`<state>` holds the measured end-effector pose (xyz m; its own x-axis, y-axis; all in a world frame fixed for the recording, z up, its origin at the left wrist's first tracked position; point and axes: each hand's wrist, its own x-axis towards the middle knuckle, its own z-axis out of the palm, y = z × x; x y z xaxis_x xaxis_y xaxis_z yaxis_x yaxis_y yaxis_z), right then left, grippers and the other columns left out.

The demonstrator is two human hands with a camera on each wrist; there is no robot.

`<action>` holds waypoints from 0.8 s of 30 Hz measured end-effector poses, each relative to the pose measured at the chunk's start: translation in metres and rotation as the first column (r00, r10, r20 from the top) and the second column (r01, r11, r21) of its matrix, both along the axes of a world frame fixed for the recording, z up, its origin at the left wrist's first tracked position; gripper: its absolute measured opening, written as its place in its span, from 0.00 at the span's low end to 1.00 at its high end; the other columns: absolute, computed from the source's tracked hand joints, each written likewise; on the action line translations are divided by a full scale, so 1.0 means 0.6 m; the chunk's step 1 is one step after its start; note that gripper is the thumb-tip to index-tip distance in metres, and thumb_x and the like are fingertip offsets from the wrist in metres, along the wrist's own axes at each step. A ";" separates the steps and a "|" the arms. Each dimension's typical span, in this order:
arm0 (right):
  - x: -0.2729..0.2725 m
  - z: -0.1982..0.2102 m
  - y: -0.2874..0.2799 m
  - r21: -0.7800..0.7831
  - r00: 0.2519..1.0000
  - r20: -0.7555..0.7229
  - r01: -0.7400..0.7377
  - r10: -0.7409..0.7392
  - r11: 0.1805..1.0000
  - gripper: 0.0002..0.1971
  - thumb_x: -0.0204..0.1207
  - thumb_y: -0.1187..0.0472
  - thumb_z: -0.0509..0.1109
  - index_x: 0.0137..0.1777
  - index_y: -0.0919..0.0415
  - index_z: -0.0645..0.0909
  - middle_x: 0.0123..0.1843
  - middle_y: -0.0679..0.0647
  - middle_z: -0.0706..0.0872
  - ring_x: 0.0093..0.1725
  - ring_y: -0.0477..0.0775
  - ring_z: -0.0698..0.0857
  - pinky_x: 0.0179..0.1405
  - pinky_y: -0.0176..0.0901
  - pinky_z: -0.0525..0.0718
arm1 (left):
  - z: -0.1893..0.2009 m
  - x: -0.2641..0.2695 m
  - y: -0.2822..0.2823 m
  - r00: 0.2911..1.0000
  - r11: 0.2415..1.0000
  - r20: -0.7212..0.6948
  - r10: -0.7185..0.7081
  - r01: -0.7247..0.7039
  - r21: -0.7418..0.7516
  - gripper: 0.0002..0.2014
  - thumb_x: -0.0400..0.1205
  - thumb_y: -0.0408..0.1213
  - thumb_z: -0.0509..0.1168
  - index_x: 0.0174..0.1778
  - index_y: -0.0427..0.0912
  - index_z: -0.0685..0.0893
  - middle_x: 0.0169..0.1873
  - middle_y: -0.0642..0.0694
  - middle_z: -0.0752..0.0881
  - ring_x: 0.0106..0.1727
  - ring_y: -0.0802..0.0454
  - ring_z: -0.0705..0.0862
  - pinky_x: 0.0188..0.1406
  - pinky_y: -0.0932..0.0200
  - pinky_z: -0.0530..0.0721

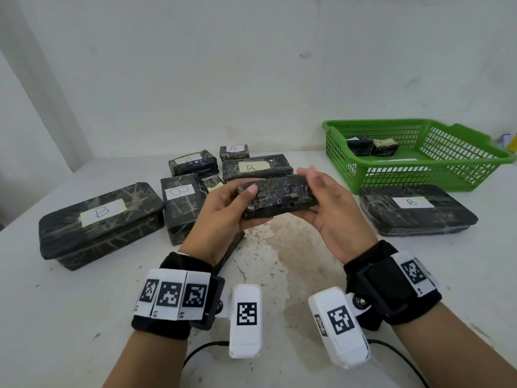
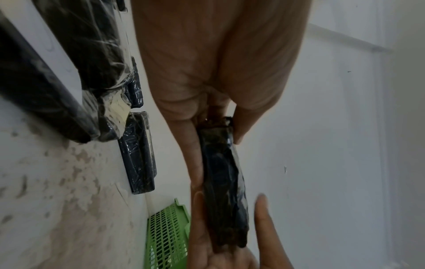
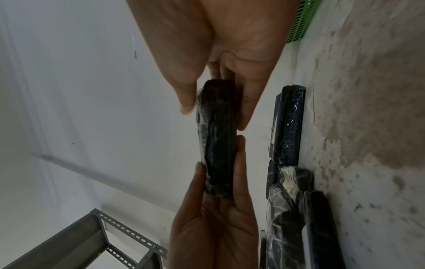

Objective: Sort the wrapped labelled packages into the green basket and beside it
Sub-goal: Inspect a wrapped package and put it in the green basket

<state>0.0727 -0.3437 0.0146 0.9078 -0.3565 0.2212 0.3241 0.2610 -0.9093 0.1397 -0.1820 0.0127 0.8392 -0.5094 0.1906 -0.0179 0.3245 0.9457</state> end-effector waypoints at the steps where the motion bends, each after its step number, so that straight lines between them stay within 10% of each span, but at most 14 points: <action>1: 0.000 0.000 -0.001 0.000 1.000 0.001 -0.009 0.009 1.000 0.22 0.71 0.47 0.67 0.59 0.60 0.83 0.49 0.52 0.91 0.48 0.47 0.90 0.45 0.39 0.88 | 0.000 0.001 0.001 1.000 1.000 0.010 0.004 -0.004 0.007 0.10 0.86 0.31 0.59 0.56 0.38 0.85 0.50 0.42 0.91 0.53 0.47 0.90 0.45 0.54 0.92; 9: 0.004 -0.009 -0.006 -0.085 0.995 0.017 0.103 -0.102 0.991 0.09 0.81 0.60 0.67 0.53 0.64 0.85 0.43 0.53 0.91 0.45 0.52 0.90 0.50 0.55 0.90 | 0.006 -0.004 0.001 1.000 0.999 0.009 -0.028 0.029 -0.026 0.21 0.74 0.42 0.67 0.63 0.39 0.83 0.47 0.46 0.92 0.53 0.48 0.91 0.49 0.52 0.91; 15: -0.004 -0.002 0.004 -0.118 1.000 -0.021 0.012 -0.015 0.993 0.15 0.81 0.49 0.63 0.54 0.59 0.84 0.50 0.54 0.88 0.51 0.53 0.90 0.36 0.47 0.90 | -0.001 -0.005 -0.002 0.982 0.993 0.152 0.114 -0.115 -0.006 0.08 0.84 0.27 0.63 0.52 0.40 0.86 0.43 0.40 0.88 0.48 0.48 0.90 0.39 0.56 0.91; 24: -0.005 -0.001 0.003 -0.081 0.998 0.000 0.067 -0.067 0.994 0.04 0.83 0.65 0.67 0.48 0.60 0.83 0.36 0.47 0.88 0.36 0.47 0.88 0.28 0.39 0.87 | 0.006 -0.012 -0.005 0.996 0.998 0.069 0.062 -0.062 -0.012 0.09 0.79 0.32 0.68 0.54 0.36 0.87 0.43 0.43 0.92 0.48 0.47 0.92 0.41 0.53 0.92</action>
<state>0.0699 -0.3420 0.0141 0.8830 -0.3977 0.2494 0.3359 0.1641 -0.9275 0.1325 -0.1852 0.0162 0.8535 -0.4546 0.2547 -0.1040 0.3303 0.9381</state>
